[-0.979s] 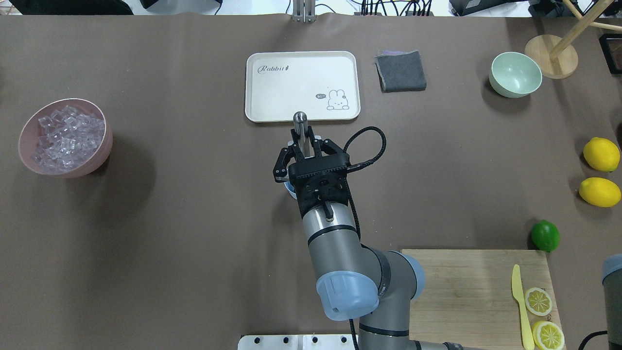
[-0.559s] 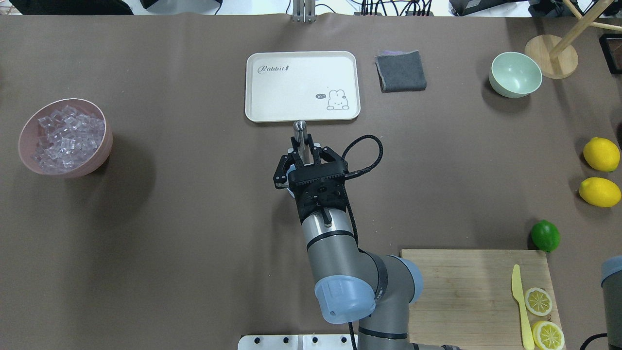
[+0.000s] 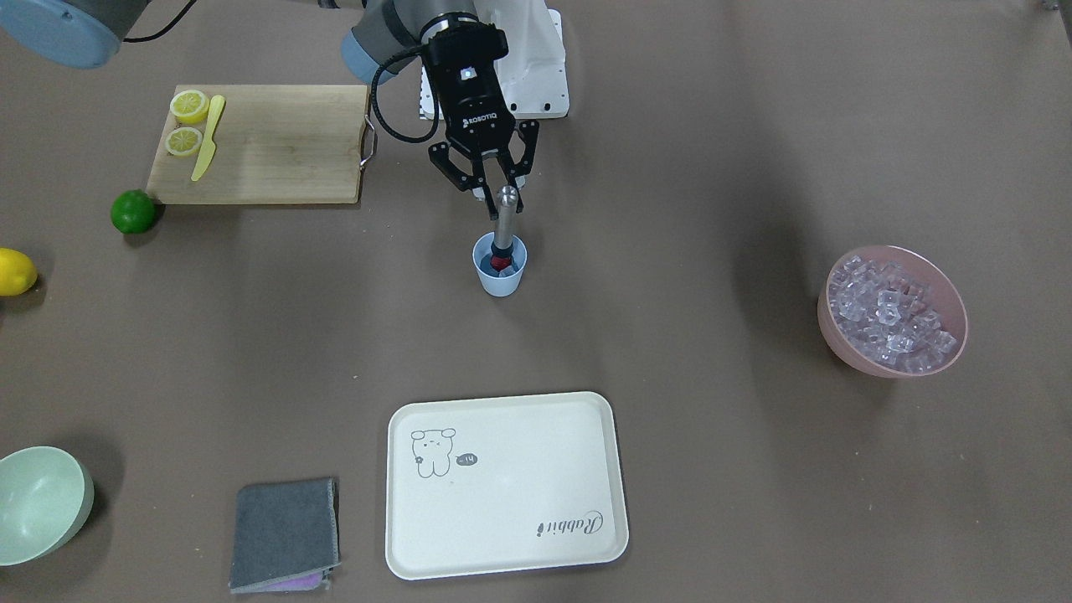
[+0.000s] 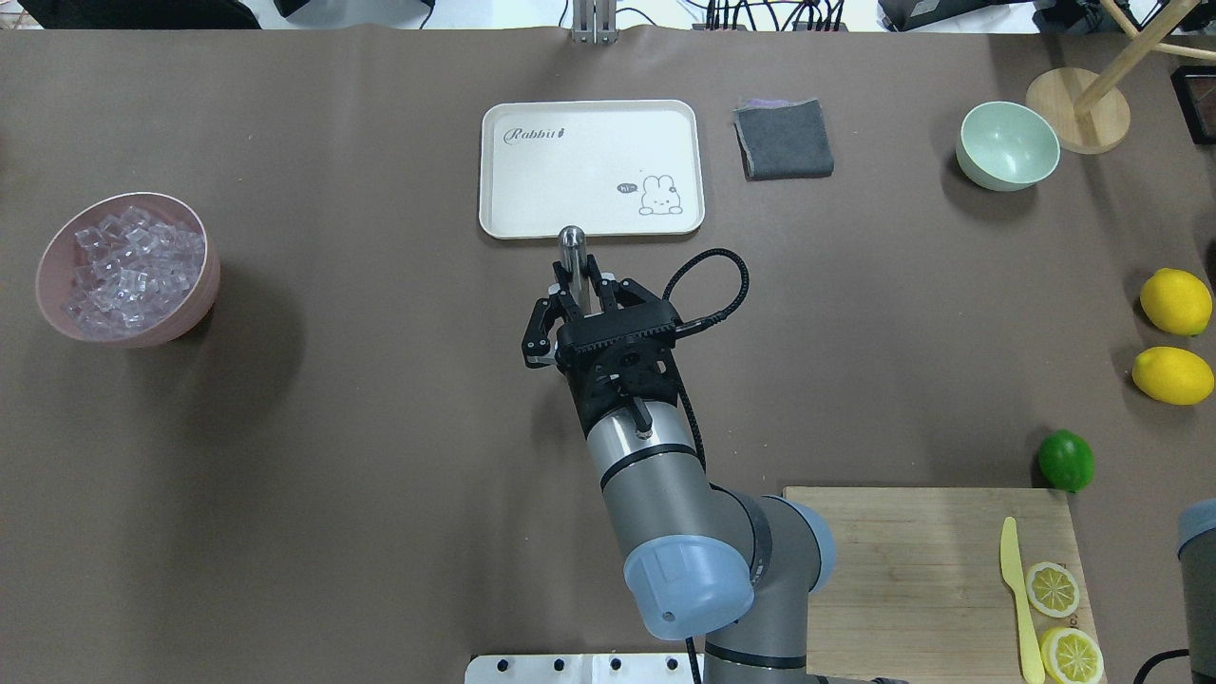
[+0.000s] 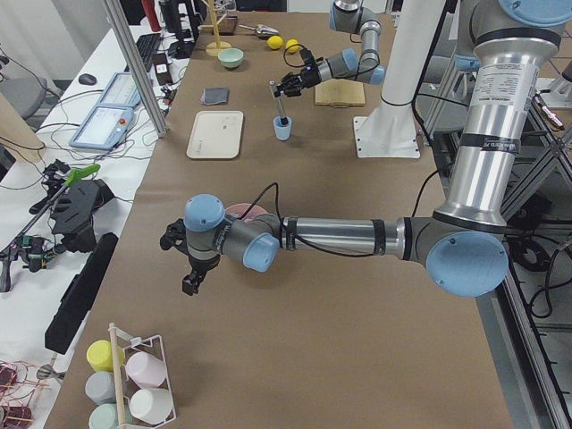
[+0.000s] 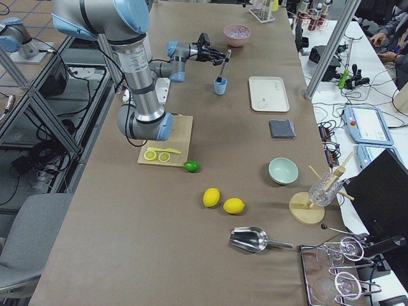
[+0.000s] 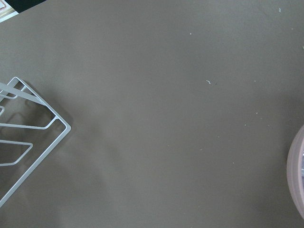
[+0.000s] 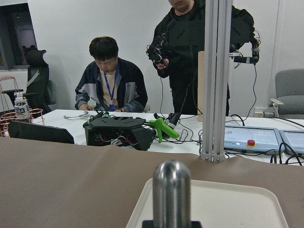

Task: Mash ice and strawberries in cup
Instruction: 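Lift the muddler out of the cup and carry it toward the green bowl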

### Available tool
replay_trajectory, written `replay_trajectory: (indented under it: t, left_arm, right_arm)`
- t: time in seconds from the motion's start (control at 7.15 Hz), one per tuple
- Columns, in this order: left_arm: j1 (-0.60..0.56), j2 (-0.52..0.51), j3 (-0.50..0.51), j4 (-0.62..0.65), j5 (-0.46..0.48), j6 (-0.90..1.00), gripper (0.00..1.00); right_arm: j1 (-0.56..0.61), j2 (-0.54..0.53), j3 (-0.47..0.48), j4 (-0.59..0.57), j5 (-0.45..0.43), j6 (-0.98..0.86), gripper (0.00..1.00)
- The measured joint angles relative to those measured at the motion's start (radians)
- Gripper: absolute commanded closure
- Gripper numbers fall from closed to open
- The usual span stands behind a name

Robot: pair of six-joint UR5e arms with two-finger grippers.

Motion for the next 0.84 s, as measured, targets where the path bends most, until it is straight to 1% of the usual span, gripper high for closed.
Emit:
replay_trajectory:
  t: [0.14, 0.42, 0.7, 0.84]
  left_arm:
    - [0.000, 0.000, -0.001, 0.000, 0.000, 0.000, 0.03]
    - [0.000, 0.000, -0.006, -0.001, -0.001, 0.000, 0.03]
    - [0.000, -0.005, -0.010, -0.006, -0.001, 0.005, 0.03]
    - [0.000, -0.015, -0.010, -0.017, -0.001, 0.009, 0.03]
  right_arm:
    - [0.021, -0.008, 0.037, 0.001, 0.047, -0.027, 1.00]
    - [0.111, -0.049, 0.089, 0.000, 0.198, -0.041, 1.00]
    - [0.246, -0.105, 0.106, -0.003, 0.394, -0.003, 1.00]
    - [0.329, -0.143, 0.105, -0.005, 0.513, 0.037, 1.00]
